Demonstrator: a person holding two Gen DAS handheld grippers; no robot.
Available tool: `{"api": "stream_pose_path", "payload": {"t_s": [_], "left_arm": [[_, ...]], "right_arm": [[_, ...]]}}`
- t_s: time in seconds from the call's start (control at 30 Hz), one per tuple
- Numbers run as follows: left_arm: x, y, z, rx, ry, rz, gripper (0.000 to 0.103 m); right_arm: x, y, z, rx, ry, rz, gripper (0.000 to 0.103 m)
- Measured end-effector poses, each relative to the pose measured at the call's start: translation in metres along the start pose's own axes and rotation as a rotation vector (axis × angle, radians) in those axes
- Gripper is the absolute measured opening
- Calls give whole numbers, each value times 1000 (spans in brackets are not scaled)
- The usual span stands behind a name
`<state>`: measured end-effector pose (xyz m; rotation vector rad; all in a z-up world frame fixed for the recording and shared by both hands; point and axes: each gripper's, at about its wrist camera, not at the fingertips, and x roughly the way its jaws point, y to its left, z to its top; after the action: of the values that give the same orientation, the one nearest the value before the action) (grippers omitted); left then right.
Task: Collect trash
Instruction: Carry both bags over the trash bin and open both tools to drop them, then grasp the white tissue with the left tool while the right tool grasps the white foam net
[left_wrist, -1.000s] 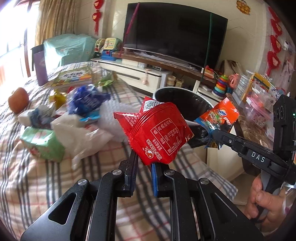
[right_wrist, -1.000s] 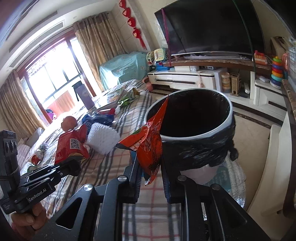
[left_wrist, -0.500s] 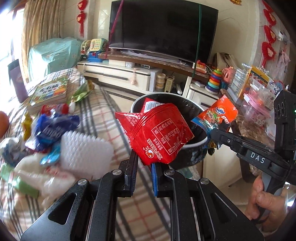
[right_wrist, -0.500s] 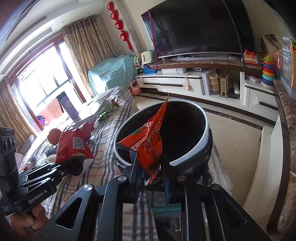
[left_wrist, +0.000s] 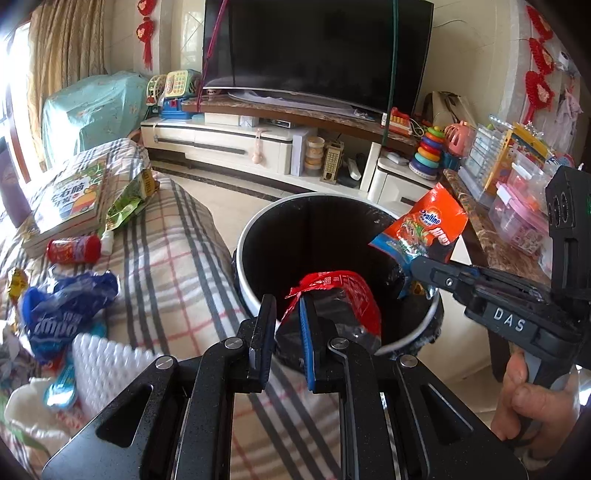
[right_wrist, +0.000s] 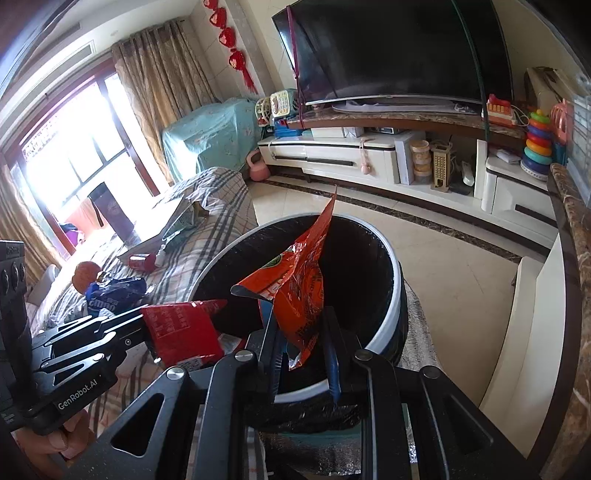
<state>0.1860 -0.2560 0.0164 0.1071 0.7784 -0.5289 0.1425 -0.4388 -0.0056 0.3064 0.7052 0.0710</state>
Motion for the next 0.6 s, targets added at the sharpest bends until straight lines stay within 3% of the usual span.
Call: {"api": "stream_pose_path", "payload": {"t_s": [0.17, 0.33, 0.5, 0.6], "left_arm": [[9, 4, 4, -24, 19, 5, 14], [4, 8, 3, -34, 6, 24, 33], [-11, 15, -7, -64, -15, 38, 56], [-21, 22, -16, -90, -19, 45, 62]], "right_arm": [[13, -3, 4, -6, 31, -7, 24], [14, -7, 6, 2, 41, -10, 32], [7, -5, 2, 13, 33, -5, 55], [2, -1, -2, 21, 24, 9, 71]]}}
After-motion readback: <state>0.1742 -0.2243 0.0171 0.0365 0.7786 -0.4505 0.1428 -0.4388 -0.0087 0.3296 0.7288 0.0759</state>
